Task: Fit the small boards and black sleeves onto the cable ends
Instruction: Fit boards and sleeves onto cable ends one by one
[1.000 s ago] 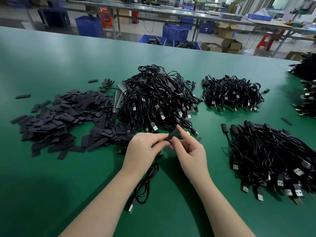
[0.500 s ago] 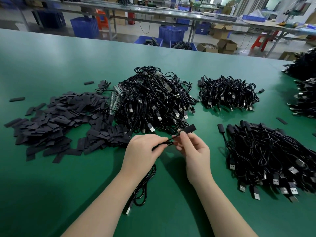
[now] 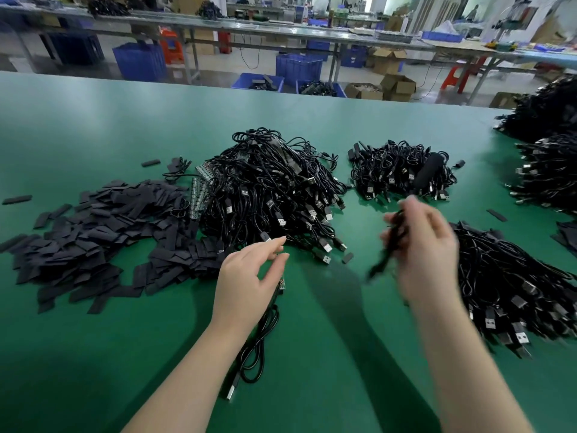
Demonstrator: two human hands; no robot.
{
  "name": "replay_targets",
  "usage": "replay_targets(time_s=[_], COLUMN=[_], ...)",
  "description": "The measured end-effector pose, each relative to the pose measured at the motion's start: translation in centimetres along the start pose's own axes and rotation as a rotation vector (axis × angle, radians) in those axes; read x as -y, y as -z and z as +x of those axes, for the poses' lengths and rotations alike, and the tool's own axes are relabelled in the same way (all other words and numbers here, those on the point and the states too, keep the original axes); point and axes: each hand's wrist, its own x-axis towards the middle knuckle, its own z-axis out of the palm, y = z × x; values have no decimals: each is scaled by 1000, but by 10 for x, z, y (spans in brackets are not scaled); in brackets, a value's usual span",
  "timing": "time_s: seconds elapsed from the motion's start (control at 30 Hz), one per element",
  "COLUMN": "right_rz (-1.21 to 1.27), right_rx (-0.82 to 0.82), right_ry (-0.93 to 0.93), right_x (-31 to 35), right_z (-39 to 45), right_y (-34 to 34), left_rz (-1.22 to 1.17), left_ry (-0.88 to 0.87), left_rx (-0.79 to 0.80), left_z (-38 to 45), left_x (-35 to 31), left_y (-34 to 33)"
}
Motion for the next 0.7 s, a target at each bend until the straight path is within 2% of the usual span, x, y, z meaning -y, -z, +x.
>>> replay_targets(time_s=[0.07,0.17,0.2,0.27,0.33,0.4,0.47,0.53,0.57,0.6,0.63,0.7], right_rz=[-390,-1229,-1495,-1887,-1961,-1922,-1937,-1930,-1873,-1777,-1665,-1478], right_rx=[-77,-187,-207,-156,-49,-25,-87,-172,-158,-87,29,292], right_ry=[128,314,272,2,-206,-234,-118,193,359,479,514,404], right_x=[29,50,49,41,34,32,33,33,31,28,22,1], right_z=[21,53,62,70,73,76,76,67,57,46,33,7], right_y=[24,61,72,86,93,95,89,74,62,47,31,1], left_rz=[-9,-14,-18,-22,-34,-56,-84,-105,-115,-123,-129,-132], left_ry=[19,22,24,32,45,70,110,143,157,170,180,184], left_rx=[-9,-8,-4,-14,-45,-78,-117,-145,-152,-154,-153,-136], left_z=[1,0,0,-1,-1,0,2,4,5,5,6,5], left_x=[2,2,2,3,5,8,11,16,18,19,19,18], left_y=[-1,-3,-4,-4,-2,0,2,4,5,5,5,5])
